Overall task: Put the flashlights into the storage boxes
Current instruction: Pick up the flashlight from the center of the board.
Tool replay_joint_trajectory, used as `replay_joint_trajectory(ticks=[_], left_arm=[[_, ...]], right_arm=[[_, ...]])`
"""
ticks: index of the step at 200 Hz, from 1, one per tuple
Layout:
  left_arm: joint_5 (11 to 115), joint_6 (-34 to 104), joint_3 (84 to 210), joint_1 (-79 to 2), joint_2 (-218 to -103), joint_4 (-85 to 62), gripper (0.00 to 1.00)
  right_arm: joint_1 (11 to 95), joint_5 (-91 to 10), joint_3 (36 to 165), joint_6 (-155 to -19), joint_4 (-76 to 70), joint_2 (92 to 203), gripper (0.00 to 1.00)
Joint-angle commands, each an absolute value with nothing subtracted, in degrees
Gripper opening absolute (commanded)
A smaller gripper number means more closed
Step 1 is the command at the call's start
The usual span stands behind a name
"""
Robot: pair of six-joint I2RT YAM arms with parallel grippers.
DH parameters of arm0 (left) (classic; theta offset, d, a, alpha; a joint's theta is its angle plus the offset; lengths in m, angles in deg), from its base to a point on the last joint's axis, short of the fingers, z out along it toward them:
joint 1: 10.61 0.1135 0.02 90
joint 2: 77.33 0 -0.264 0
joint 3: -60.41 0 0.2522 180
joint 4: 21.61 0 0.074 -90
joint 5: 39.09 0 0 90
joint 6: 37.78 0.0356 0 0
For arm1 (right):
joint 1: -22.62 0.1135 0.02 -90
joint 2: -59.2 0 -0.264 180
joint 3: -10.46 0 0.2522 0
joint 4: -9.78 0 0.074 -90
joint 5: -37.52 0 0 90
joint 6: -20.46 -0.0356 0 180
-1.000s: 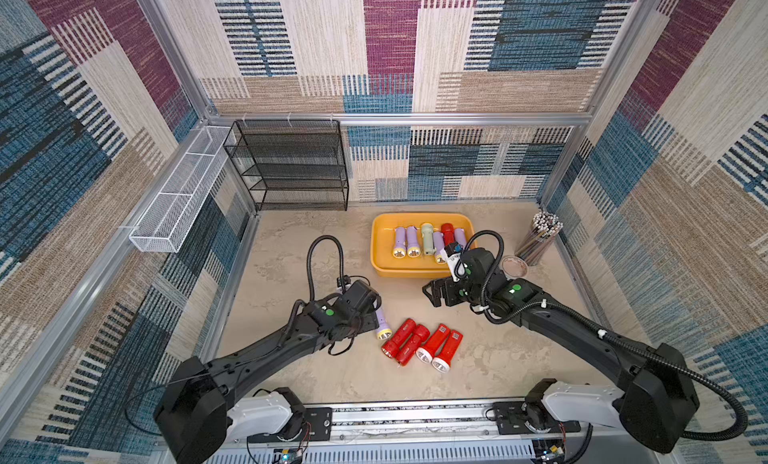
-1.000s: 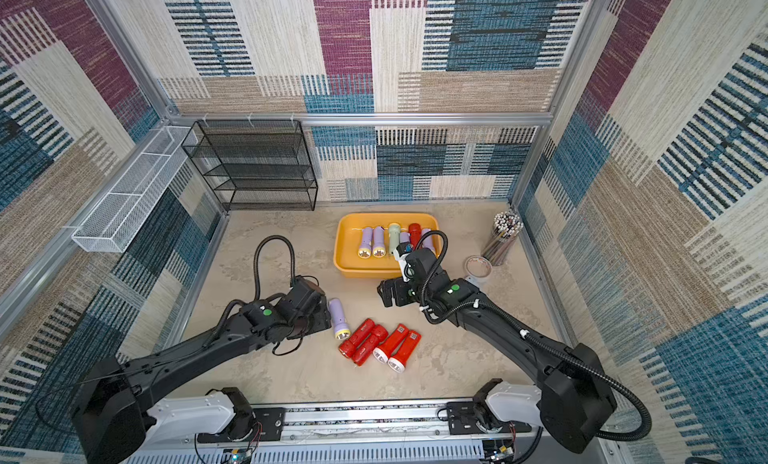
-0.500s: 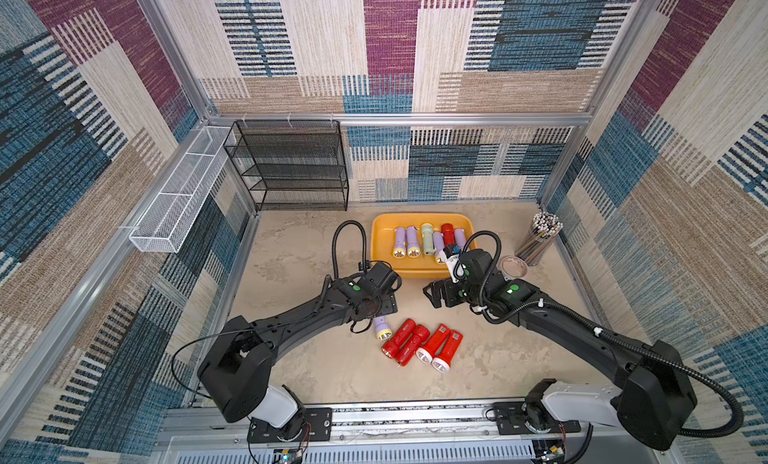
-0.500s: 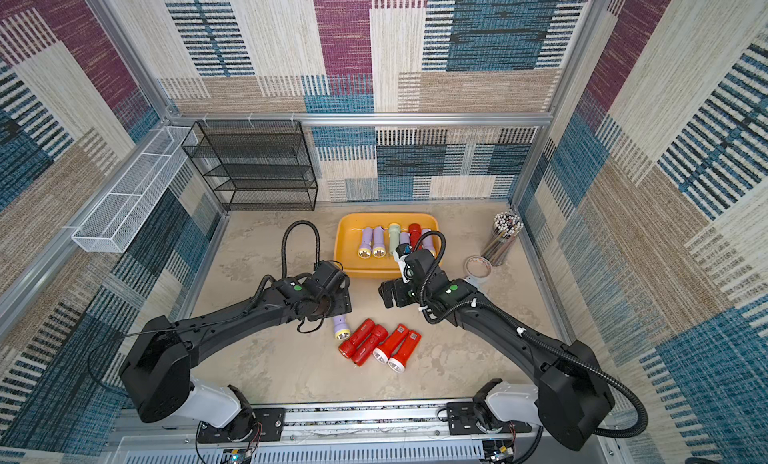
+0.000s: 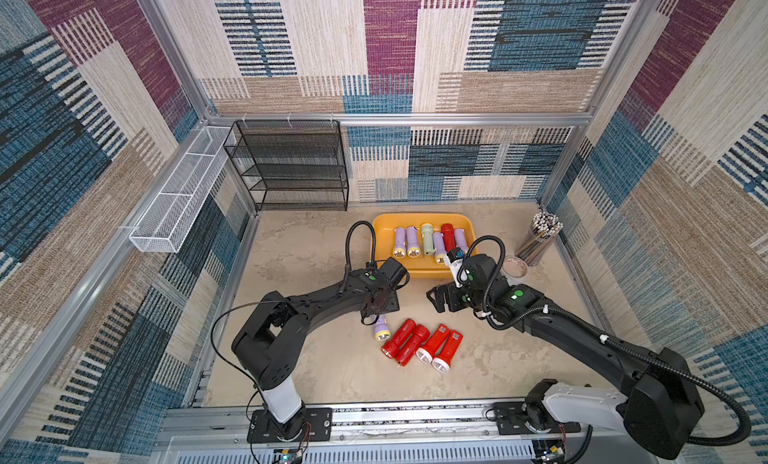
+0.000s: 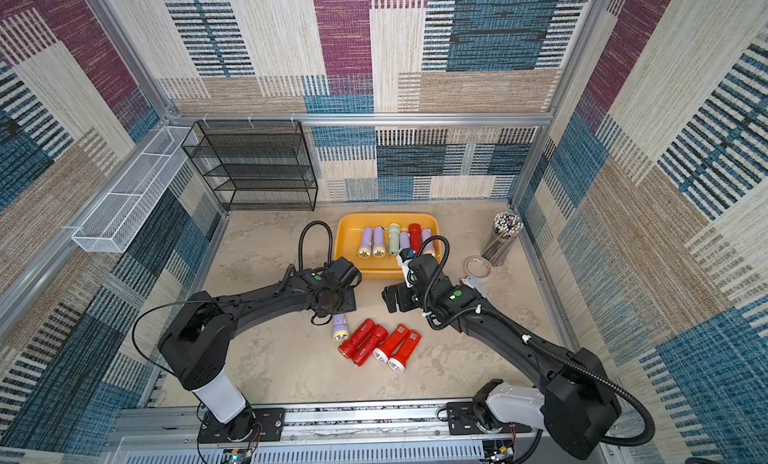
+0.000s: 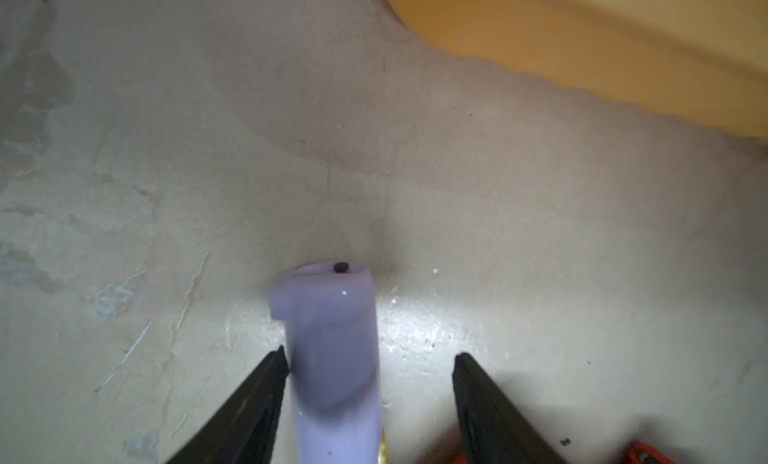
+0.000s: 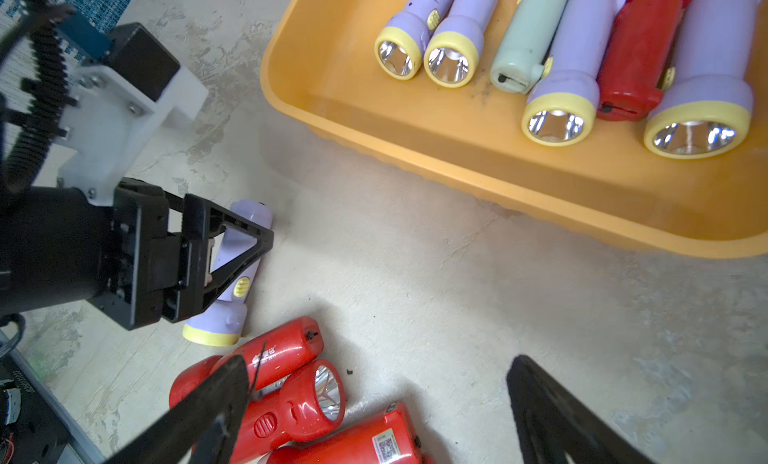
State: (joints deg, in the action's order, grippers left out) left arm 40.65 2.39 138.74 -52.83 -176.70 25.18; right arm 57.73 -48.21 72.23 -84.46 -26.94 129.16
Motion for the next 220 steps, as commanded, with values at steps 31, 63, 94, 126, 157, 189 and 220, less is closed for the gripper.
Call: replay_joint_trajectory(ticks=[31,63,94,126,157,189,220], left_arm=[[39.92,2.01,139.06,-51.98,-179.26,26.77,0.60],[40.23,2.75,139.64,-51.46,-180.95,26.22,0.46],[40.54,3.20,140.51,-51.23,-181.40,27.04,0.34],[40.99,3.81,141.47,-51.24,-179.37,28.99,0.30],[39.58,5.31,144.65,-51.27,-176.22,33.28,0.29],[33.76,10.49,155.83,-50.91,-177.37,40.57,0.30],[33.12,16.42,170.20,-48.85,-183.10,44.18,0.31]], right_arm=[[57.68,-48.52,72.14,-84.11,-25.87,129.06,1.00],[57.68,-48.92,71.86,-84.31,-26.50,127.79,1.00],[57.60,-49.31,71.86,-84.39,-26.83,127.41,1.00],[57.67,-49.41,71.95,-84.56,-26.88,127.17,1.00],[57.68,-49.38,72.03,-84.54,-26.81,126.91,1.00],[57.63,-49.39,71.79,-84.74,-26.88,125.80,1.00],[57.68,-49.66,71.68,-85.14,-27.23,124.66,1.00]])
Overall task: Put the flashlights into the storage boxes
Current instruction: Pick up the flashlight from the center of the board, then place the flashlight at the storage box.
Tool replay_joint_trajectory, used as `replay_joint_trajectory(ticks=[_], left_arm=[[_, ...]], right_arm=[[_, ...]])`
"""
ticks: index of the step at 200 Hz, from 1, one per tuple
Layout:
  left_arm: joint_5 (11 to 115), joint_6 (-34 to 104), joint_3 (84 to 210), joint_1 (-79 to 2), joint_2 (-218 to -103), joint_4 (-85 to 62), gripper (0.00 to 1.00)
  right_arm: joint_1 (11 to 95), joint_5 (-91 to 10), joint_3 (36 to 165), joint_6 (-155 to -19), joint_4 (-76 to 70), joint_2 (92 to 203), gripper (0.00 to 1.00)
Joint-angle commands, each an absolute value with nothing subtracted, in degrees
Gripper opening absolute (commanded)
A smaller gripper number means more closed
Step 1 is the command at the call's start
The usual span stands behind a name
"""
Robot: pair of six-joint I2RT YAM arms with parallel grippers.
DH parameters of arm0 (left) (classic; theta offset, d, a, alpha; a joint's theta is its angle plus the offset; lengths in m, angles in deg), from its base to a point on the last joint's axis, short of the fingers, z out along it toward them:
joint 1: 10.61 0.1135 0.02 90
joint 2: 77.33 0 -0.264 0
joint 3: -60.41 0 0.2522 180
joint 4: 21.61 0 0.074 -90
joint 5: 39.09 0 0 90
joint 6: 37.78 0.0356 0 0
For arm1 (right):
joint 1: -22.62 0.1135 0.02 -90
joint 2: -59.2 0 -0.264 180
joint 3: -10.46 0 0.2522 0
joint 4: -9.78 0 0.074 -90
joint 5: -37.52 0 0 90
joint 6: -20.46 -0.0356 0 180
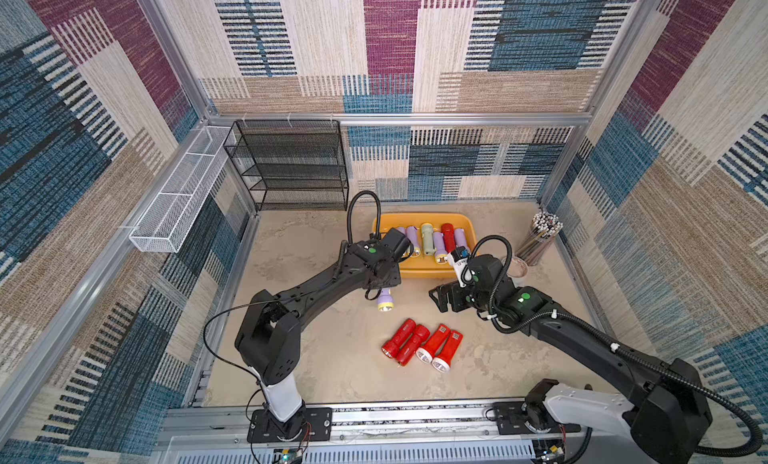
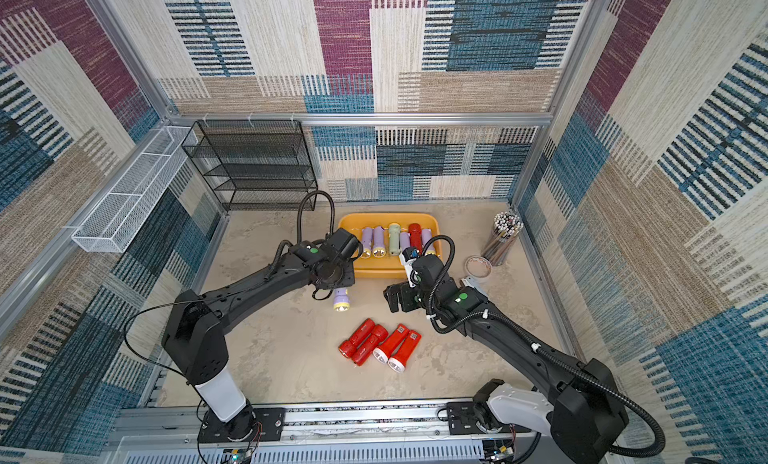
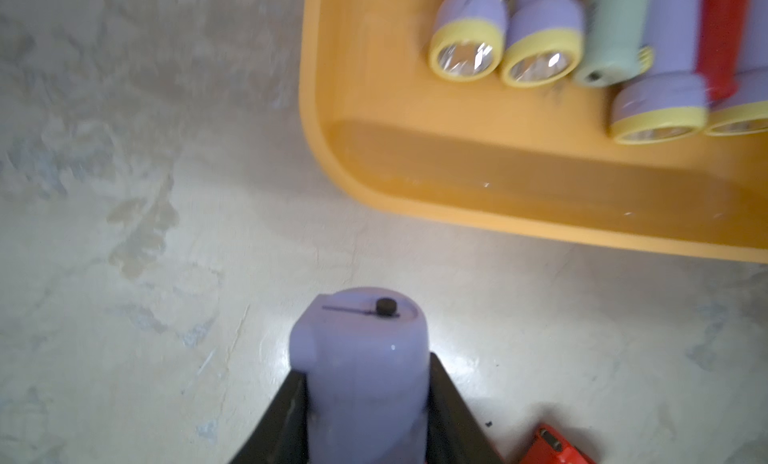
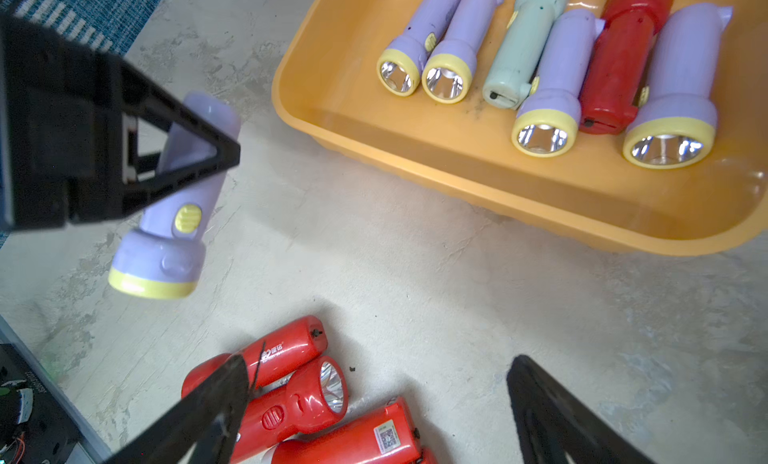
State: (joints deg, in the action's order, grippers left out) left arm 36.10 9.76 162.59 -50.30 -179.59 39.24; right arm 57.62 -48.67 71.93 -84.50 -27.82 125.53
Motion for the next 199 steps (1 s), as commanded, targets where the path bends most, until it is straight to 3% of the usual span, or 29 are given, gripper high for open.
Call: replay_joint_trajectory(ticks=[1,93,130,199], left_arm=[[33.09,16.57,170.43,-48.76,-183.34,44.27,0.31],[38.18,26.46,216.96,-41.28,-217.69,53.54,0.33],[38.54,26.63,222.49,-38.69,-223.32,53.12,0.35],[42.10,28.99,221.47,-36.83,-227.39,45.17,0.37]], right_arm=[[57.64,-49.58,71.68,-85.16,-27.25,124.62,1.00],[57.61,-53.64,74.13,-85.20,-31.78,121.96,1.00],[57.54,-54.16,74.02,-85.42,-32.15,123.41,1.00],[57.34,-55.53,75.26,-85.83,-32.26,127.47,1.00]])
